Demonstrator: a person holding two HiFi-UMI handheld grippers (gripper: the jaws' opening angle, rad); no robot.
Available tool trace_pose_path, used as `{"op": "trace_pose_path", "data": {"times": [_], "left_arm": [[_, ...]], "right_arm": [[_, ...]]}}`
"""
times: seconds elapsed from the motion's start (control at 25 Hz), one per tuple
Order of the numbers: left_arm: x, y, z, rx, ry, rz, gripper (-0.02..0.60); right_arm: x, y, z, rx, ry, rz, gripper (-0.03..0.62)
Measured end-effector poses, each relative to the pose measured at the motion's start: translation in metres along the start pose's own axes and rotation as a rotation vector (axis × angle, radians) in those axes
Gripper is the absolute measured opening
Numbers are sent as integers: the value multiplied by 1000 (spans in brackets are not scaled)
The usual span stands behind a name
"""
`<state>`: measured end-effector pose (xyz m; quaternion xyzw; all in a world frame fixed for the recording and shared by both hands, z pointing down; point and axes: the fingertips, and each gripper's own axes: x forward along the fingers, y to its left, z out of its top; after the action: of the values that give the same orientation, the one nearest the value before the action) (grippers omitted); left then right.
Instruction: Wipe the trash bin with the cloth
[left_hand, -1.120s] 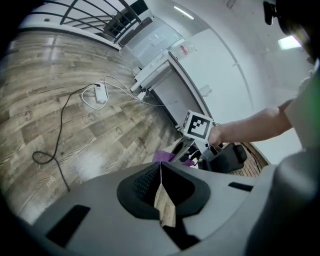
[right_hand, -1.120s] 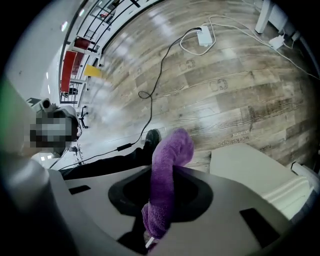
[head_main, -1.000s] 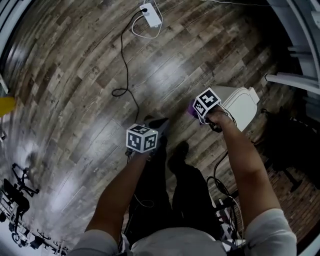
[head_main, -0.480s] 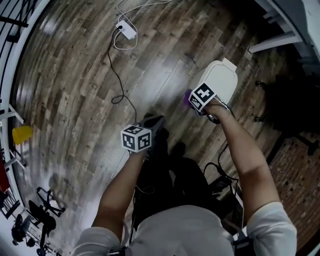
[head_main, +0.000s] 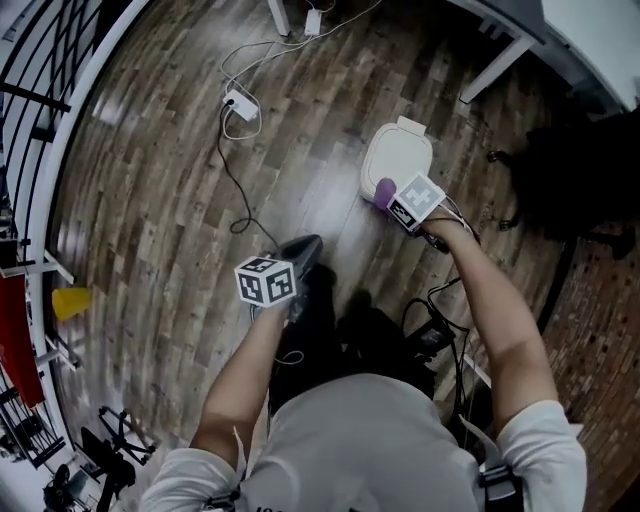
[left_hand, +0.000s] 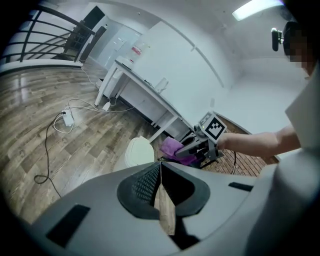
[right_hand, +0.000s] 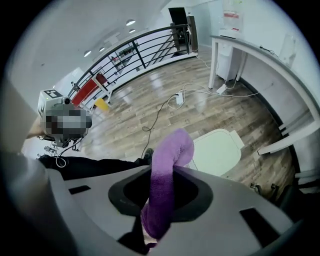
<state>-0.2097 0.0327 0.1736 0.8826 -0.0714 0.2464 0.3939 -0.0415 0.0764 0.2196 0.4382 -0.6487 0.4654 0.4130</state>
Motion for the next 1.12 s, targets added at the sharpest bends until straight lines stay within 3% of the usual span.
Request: {"op": "trace_pose_path", "data": {"times": [0.28, 0.68, 1.12], "left_arm": [[-14, -49, 7, 74, 11, -30, 5], [-30, -101, 36, 154, -15, -65, 5], [-48, -154, 37, 204, -39, -141, 5]], "right_arm": [[-59, -13, -25, 29, -117, -75, 89], [-170, -66, -39, 70, -325, -268, 89], [-260, -52, -80, 205, -562, -386, 89]]}}
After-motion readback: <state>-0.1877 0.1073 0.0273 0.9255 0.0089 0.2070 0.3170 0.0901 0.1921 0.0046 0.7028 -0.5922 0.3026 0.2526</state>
